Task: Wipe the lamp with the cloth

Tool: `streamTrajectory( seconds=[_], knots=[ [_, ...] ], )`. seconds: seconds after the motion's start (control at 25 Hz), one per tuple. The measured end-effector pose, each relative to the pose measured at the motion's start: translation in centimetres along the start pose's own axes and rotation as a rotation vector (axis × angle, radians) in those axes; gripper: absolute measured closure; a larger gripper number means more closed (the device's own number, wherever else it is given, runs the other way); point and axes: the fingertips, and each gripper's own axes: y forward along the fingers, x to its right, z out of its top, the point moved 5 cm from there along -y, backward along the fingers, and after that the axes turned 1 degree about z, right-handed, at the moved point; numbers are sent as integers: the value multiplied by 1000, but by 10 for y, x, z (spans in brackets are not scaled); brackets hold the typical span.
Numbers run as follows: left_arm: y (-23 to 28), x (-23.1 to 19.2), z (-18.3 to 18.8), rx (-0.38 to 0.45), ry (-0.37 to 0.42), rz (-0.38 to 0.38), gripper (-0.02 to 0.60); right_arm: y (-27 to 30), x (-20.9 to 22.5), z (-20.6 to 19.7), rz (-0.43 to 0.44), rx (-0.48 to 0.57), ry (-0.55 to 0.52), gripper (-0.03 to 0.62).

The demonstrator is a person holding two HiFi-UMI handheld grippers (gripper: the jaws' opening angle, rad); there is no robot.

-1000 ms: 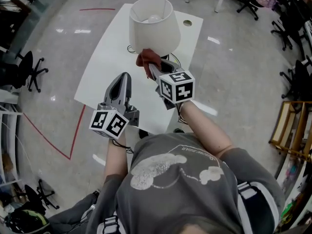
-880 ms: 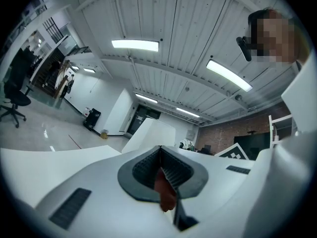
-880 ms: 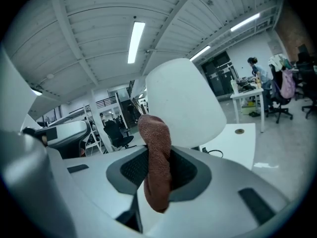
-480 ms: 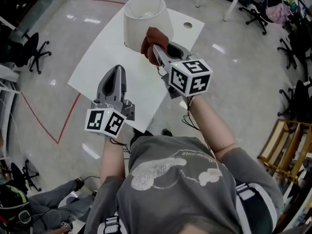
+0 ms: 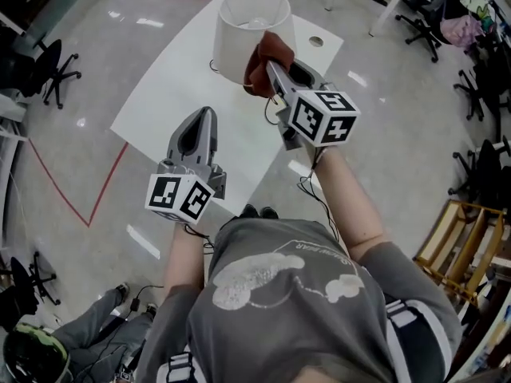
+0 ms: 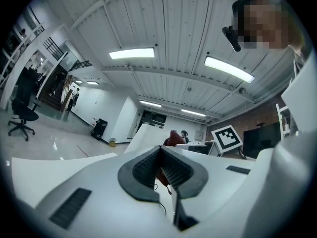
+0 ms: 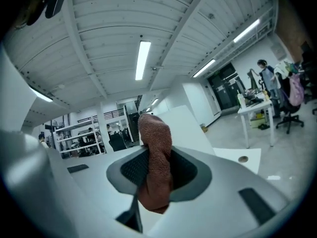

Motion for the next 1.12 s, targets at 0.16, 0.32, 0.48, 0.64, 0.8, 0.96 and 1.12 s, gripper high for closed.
streamTrajectory(
  seconds=[0.16,0.32,0.48,0.64,0.8,0.96,1.12],
  knots=[
    [3,-17,-2,-33,-27,-8,574,0,1,-15,-27,-15,34,497],
    [11,-25,-16,-52,-59,-18,574,-6,15,-34,-59,-62,33,497],
    [17,-22,-25,-50,-60,6,574,-12,34,-45,-76,-90,38,497],
    [16,-11,-29,-40,-43,47,574,-15,53,-68,-42,-149,52,497],
    [28,5,-33,-9,-21,108,574,-15,74,-72,18,-201,32,497],
    [42,23,-41,6,1,172,574,-13,86,-69,101,-251,-4,497],
    [56,46,-46,23,26,231,574,-18,105,-61,175,-277,-25,497]
  ],
)
